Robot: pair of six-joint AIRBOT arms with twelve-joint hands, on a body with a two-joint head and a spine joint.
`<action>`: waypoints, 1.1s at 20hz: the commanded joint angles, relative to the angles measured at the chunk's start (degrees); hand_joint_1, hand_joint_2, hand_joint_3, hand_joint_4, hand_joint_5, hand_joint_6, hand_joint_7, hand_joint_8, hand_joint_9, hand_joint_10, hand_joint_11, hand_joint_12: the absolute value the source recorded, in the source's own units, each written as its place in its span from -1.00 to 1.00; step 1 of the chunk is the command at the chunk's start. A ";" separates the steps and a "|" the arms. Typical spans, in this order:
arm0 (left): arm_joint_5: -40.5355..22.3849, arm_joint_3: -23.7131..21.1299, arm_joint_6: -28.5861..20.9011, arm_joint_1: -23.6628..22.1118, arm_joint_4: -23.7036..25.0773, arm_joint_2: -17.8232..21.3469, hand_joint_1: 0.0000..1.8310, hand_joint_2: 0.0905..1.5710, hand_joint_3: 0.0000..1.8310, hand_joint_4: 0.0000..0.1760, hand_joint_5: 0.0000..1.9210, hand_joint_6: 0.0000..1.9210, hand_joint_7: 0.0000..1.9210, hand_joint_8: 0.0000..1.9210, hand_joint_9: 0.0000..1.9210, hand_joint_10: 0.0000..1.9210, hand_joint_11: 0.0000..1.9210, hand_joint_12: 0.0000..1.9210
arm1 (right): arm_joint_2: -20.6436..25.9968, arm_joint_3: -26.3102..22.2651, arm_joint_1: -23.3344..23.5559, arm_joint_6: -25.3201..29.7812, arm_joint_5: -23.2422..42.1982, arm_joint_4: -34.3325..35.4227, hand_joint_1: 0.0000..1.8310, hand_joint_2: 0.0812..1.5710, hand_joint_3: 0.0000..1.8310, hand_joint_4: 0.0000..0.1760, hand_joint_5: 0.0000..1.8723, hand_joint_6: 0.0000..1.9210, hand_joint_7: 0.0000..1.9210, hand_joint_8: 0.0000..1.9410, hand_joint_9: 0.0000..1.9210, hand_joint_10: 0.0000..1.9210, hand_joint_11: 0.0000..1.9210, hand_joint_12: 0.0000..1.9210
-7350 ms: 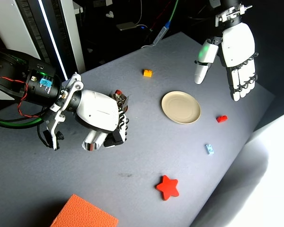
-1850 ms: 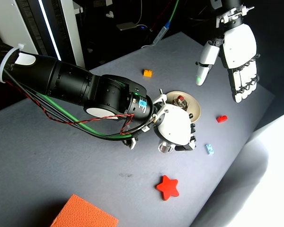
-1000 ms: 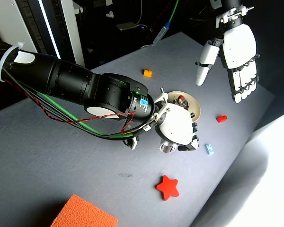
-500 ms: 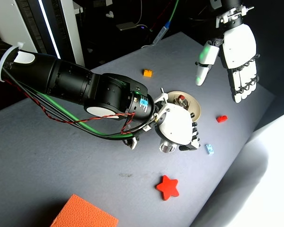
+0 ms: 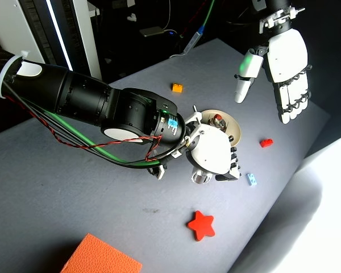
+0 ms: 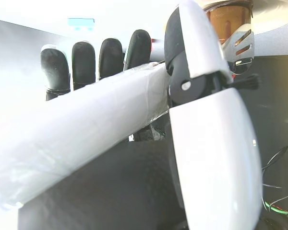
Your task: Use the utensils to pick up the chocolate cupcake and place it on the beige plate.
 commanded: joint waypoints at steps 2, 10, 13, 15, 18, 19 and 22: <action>-2.37 0.06 0.32 -0.51 3.30 0.58 -0.95 0.34 -1.00 -1.00 -1.00 -1.00 -1.00 -1.00 -1.00 -1.00 -1.00 -1.00 | 0.37 0.17 1.19 0.10 5.80 0.34 0.16 0.59 -1.00 -1.00 -0.27 0.48 -0.58 0.37 -0.68 0.63 -0.75 0.91; -2.38 0.03 0.35 -0.46 3.31 0.58 -0.97 0.34 -1.00 -1.00 -1.00 -1.00 -1.00 -1.00 -1.00 -1.00 -1.00 -1.00 | 0.38 0.18 1.64 -0.56 5.03 0.33 0.17 0.58 -1.00 -1.00 -0.25 0.46 -0.59 0.41 -0.69 0.66 -0.77 0.92; -2.38 0.07 0.35 -0.41 3.50 0.58 -0.94 0.34 -1.00 -1.00 -1.00 -1.00 -1.00 -1.00 -1.00 -1.00 -1.00 -1.00 | 0.39 0.18 1.76 -0.55 5.22 0.34 0.18 0.56 -1.00 -1.00 -0.23 0.42 -0.61 0.44 -0.69 0.70 -0.75 0.95; -2.39 0.12 0.35 -0.38 3.74 0.58 -0.96 0.35 -1.00 -1.00 -1.00 -1.00 -1.00 -1.00 -1.00 -1.00 -1.00 -1.00 | 0.39 0.18 1.76 -0.55 5.27 0.34 0.17 0.57 -1.00 -1.00 -0.25 0.45 -0.63 0.42 -0.70 0.65 -0.73 0.89; -2.39 0.20 0.35 -0.36 3.74 0.57 -0.97 0.35 -1.00 -1.00 -1.00 -1.00 -1.00 -1.00 -1.00 -1.00 -1.00 -1.00 | 0.39 0.18 1.76 -0.56 5.30 0.34 0.18 0.57 -1.00 -1.00 -0.24 0.43 -0.58 0.34 -0.67 0.60 -0.74 0.84; -2.39 0.17 0.35 -0.36 3.74 0.56 -0.97 0.35 -1.00 -1.00 -1.00 -1.00 -1.00 -1.00 -1.00 -1.00 -1.00 -1.00 | 0.39 0.18 1.77 -0.56 5.30 0.34 0.18 0.56 -1.00 -1.00 -0.23 0.42 -0.55 0.33 -0.65 0.59 -0.73 0.84; -2.39 0.05 0.35 -0.36 3.74 0.56 -0.96 0.34 -1.00 -1.00 -1.00 -1.00 -1.00 -1.00 -1.00 -1.00 -1.00 -1.00 | 0.39 0.18 1.77 -0.56 5.28 0.34 0.18 0.55 -1.00 -1.00 -0.24 0.41 -0.58 0.36 -0.68 0.61 -0.76 0.83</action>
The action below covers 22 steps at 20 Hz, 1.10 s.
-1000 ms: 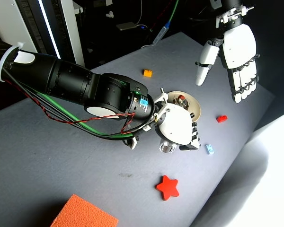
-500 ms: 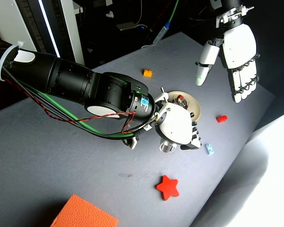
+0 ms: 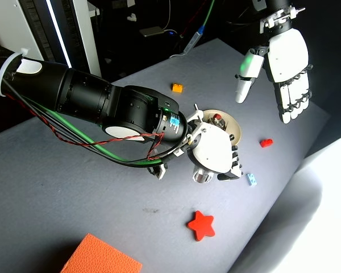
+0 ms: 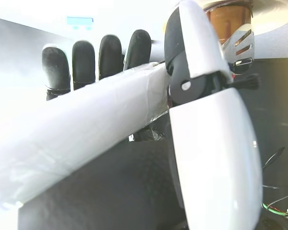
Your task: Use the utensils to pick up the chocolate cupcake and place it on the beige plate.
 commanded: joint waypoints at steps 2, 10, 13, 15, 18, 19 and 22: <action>-2.41 0.06 0.33 -0.39 3.31 0.56 -0.95 0.34 -1.00 -1.00 -1.00 -1.00 -1.00 -1.00 -1.00 -1.00 -1.00 -1.00 | 0.40 0.18 1.07 0.23 6.35 0.40 0.17 0.57 -1.00 -1.00 -0.24 0.44 -0.57 0.34 -0.69 0.60 -0.79 0.85; -2.58 0.14 0.33 -0.38 3.31 0.55 -0.96 0.34 -1.00 -1.00 -0.99 -1.00 -1.00 -1.00 -1.00 -1.00 -1.00 -1.00 | 0.38 0.17 1.06 0.21 6.30 0.40 0.18 0.56 -1.00 -1.00 -0.23 0.43 -0.55 0.34 -0.66 0.57 -0.75 0.81; -2.73 0.21 0.33 -0.37 3.31 0.54 -0.96 0.35 -1.00 -1.00 -1.00 -1.00 -1.00 -1.00 -1.00 -1.00 -1.00 -1.00 | 0.36 0.17 1.05 0.13 6.13 0.39 0.16 0.59 -1.00 -1.00 -0.27 0.47 -0.58 0.34 -0.69 0.60 -0.79 0.86; -2.73 0.14 0.33 -0.37 3.31 0.54 -0.93 0.34 -1.00 -1.00 -0.99 -1.00 -1.00 -1.00 -1.00 -1.00 -1.00 -1.00 | 0.38 0.17 1.06 0.12 6.13 0.39 0.17 0.58 -1.00 -1.00 -0.26 0.46 -0.57 0.33 -0.69 0.59 -0.78 0.88; -2.73 0.14 0.32 -0.37 3.31 0.54 -0.93 0.34 -1.00 -1.00 -1.00 -1.00 -1.00 -1.00 -1.00 -1.00 -1.00 -1.00 | 0.38 0.17 1.05 0.12 6.16 0.39 0.13 0.43 -1.00 -1.00 -0.47 -0.01 -0.58 0.28 -0.69 0.55 -0.78 0.83; -2.73 0.14 0.32 -0.37 3.31 0.54 -0.93 0.34 -1.00 -1.00 -1.00 -1.00 -1.00 -1.00 -1.00 -1.00 -1.00 -1.00 | 0.38 0.17 1.05 0.12 6.17 0.39 0.13 0.43 -1.00 -1.00 -0.47 -0.01 -0.58 0.28 -0.69 0.55 -0.78 0.83; -2.73 0.14 0.32 -0.38 3.31 0.54 -0.94 0.34 -1.00 -1.00 -1.00 -1.00 -1.00 -1.00 -1.00 -1.00 -1.00 -1.00 | 0.38 0.17 1.05 0.12 6.18 0.39 0.12 0.42 -1.00 -1.00 -0.43 -0.12 -0.56 0.24 -0.70 0.56 -0.79 0.86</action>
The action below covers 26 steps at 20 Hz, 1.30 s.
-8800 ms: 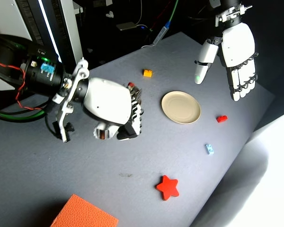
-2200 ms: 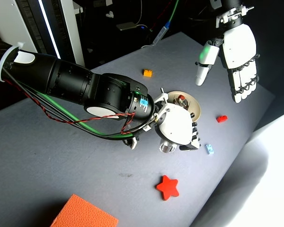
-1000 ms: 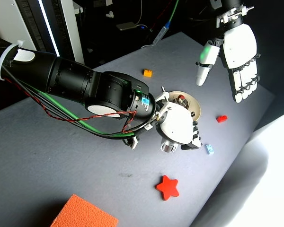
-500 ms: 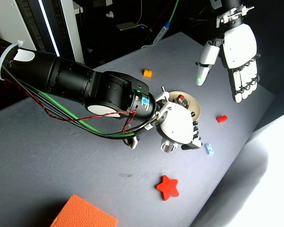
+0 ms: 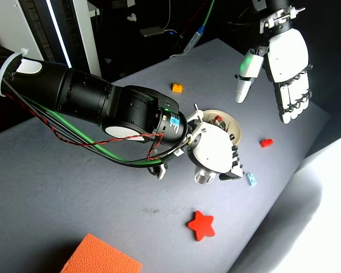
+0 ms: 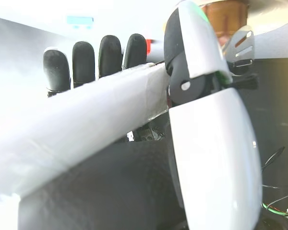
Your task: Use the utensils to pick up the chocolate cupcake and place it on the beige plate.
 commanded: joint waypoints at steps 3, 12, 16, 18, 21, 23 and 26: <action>-2.73 0.13 0.31 -0.38 3.30 0.54 -0.94 0.34 -1.00 -1.00 -1.00 -1.00 -1.00 -1.00 -1.00 -1.00 -1.00 -1.00 | 0.36 0.16 1.05 0.28 6.21 0.33 0.12 0.41 -1.00 -1.00 -0.43 -0.08 -0.52 0.20 -0.66 0.52 -0.77 0.82; -2.77 -0.03 0.25 -0.37 3.30 0.54 -0.97 0.34 -1.00 -1.00 -1.00 -1.00 -1.00 -1.00 -1.00 -1.00 -1.00 -1.00 | 0.72 0.16 1.24 0.69 7.81 0.34 0.17 0.58 -1.00 -1.00 -0.25 0.45 -0.54 0.37 -0.64 0.61 -0.74 0.84; -2.81 -0.04 0.25 -0.38 3.30 0.54 -0.94 0.34 -1.00 -1.00 -1.00 -1.00 -1.00 -1.00 -1.00 -1.00 -1.00 -1.00 | 1.10 0.15 1.44 1.13 8.24 0.35 0.16 0.59 -1.00 -1.00 -0.27 0.49 -0.61 0.57 -0.65 0.73 -0.71 0.91; -2.81 -0.03 0.25 -0.38 3.30 0.55 -0.94 0.33 -1.00 -1.00 -1.00 -1.00 -1.00 -1.00 -1.00 -1.00 -1.00 -1.00 | 1.12 0.13 1.44 1.15 8.19 0.35 0.17 0.58 -1.00 -1.00 -0.26 0.47 -0.61 0.57 -0.65 0.74 -0.72 0.93; -2.81 -0.03 0.25 -0.38 3.30 0.55 -0.92 0.33 -1.00 -1.00 -1.00 -1.00 -1.00 -1.00 -1.00 -1.00 -1.00 -1.00 | 1.11 -0.05 1.41 2.31 8.11 0.35 0.16 0.59 -1.00 -1.00 -0.28 0.49 -0.62 0.52 -0.68 0.70 -0.76 0.91; -2.81 -0.03 0.24 -0.38 3.30 0.55 -0.95 0.34 -1.00 -1.00 -1.00 -1.00 -1.00 -1.00 -1.00 -1.00 -1.00 -1.00 | 1.10 -0.26 1.31 3.23 8.15 0.35 0.15 0.43 -1.00 -1.00 -0.51 0.10 -0.60 0.44 -0.68 0.65 -0.76 0.85; -2.81 -0.06 0.23 -0.38 3.30 0.55 -0.92 0.33 -1.00 -1.00 -1.00 -1.00 -1.00 -1.00 -0.99 -1.00 -1.00 -1.00 | 1.06 -0.82 1.12 3.25 8.19 0.35 0.14 0.41 -1.00 -1.00 -0.53 0.09 -0.59 0.43 -0.66 0.61 -0.73 0.82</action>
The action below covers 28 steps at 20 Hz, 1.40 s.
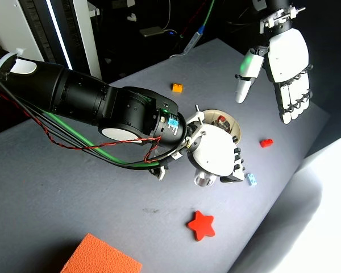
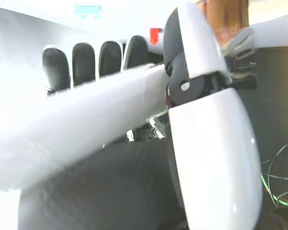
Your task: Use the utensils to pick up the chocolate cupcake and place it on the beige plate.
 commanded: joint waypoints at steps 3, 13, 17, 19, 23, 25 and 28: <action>-2.42 -0.09 0.17 -0.40 3.28 0.55 -0.95 0.34 -1.00 -1.00 -1.00 -1.00 -1.00 -1.00 -1.00 -1.00 -1.00 -1.00 | 0.21 -0.36 0.80 0.40 6.51 0.26 0.17 0.56 -0.99 -1.00 -0.26 0.44 -0.60 0.46 -0.68 0.66 -0.76 0.89; -2.42 -0.14 0.17 -0.38 3.28 0.56 -0.94 0.34 -1.00 -1.00 -1.00 -1.00 -1.00 -1.00 -1.00 -1.00 -1.00 -1.00 | 1.67 -1.19 1.81 0.78 7.13 0.27 0.16 0.59 -1.00 -1.00 -0.28 0.49 -0.59 0.41 -0.68 0.64 -0.76 0.90; -2.43 -0.22 0.17 -0.39 3.28 0.56 -0.95 0.34 -1.00 -1.00 -1.00 -1.00 -1.00 -1.00 -1.00 -1.00 -1.00 -1.00 | 3.32 -3.37 3.13 0.73 7.96 0.27 0.11 0.45 -1.00 -1.00 -0.51 0.06 -0.59 0.37 -0.68 0.58 -0.79 0.83; -2.42 -0.24 0.17 -0.39 3.28 0.57 -0.92 0.34 -1.00 -1.00 -1.00 -1.00 -1.00 -1.00 -1.00 -1.00 -1.00 -1.00 | 4.16 -4.20 3.74 0.59 8.12 0.28 0.14 0.57 -0.99 -1.00 -0.33 0.41 -0.59 0.40 -0.68 0.62 -0.80 0.87; -2.43 -0.21 0.17 -0.40 3.28 0.57 -0.94 0.35 -1.00 -1.00 -1.00 -1.00 -1.00 -1.00 -1.00 -1.00 -1.00 -1.00 | 6.53 -6.67 3.91 -1.23 8.07 0.29 0.13 0.43 -1.00 -1.00 -0.50 0.01 -0.57 0.33 -0.67 0.58 -0.77 0.85; -2.44 -0.40 0.13 -0.40 3.28 0.57 -0.92 0.34 -1.00 -1.00 -1.00 -1.00 -1.00 -1.00 -1.00 -1.00 -1.00 -1.00 | 8.78 -9.27 4.21 -2.75 9.13 0.31 0.16 0.58 -0.99 -1.00 -0.28 0.46 -0.59 0.40 -0.67 0.62 -0.78 0.86; -2.44 -0.72 0.03 -0.39 3.28 0.64 -0.95 0.35 -1.00 -1.00 -1.00 -1.00 -1.00 -1.00 -1.00 -1.00 -1.00 -1.00 | 12.38 -12.83 5.20 -3.07 8.82 0.36 0.16 0.58 -1.00 -1.00 -0.26 0.46 -0.56 0.41 -0.65 0.63 -0.75 0.85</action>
